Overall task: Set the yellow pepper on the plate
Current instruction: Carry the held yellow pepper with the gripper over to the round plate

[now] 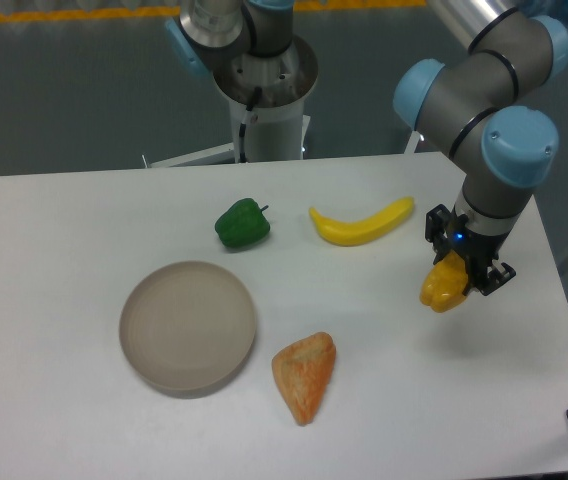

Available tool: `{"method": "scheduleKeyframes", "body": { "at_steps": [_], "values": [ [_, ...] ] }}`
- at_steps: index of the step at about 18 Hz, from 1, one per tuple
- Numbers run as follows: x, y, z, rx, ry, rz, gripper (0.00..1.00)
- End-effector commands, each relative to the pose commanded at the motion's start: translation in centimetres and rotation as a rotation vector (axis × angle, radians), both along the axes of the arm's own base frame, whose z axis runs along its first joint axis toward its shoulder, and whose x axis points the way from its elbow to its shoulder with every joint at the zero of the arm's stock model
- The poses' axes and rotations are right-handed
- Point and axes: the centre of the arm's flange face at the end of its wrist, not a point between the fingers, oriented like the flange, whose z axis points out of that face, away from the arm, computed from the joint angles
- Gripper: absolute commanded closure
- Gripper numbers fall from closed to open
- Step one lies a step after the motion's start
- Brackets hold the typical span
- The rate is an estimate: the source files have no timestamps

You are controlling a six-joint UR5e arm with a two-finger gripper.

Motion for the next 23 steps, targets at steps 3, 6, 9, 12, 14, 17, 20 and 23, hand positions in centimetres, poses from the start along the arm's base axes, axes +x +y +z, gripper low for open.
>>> {"method": "scheduleKeyframes", "body": {
  "at_steps": [3,6,9,12,14,17,20,23],
  "values": [
    [0.0,0.0,0.1,0.003,-0.001,0.001,0.61],
    [0.0,0.1,0.2,0.011,-0.004,0.001,0.61],
    [0.1,0.4,0.1,0.01,-0.005,-0.001,0.61],
    [1.9,1.6,0.0,0.014,-0.012,0.019,0.62],
    [3.9,2.5,0.2,0.015,-0.014,0.027,0.63],
    [9.4,5.2,-0.4,0.008,-0.027,0.048,0.63],
    [15.5,7.9,-0.8,-0.003,-0.03,0.041,0.63],
    [21.4,8.9,-2.0,-0.028,-0.046,0.023,0.63]
  ]
}}
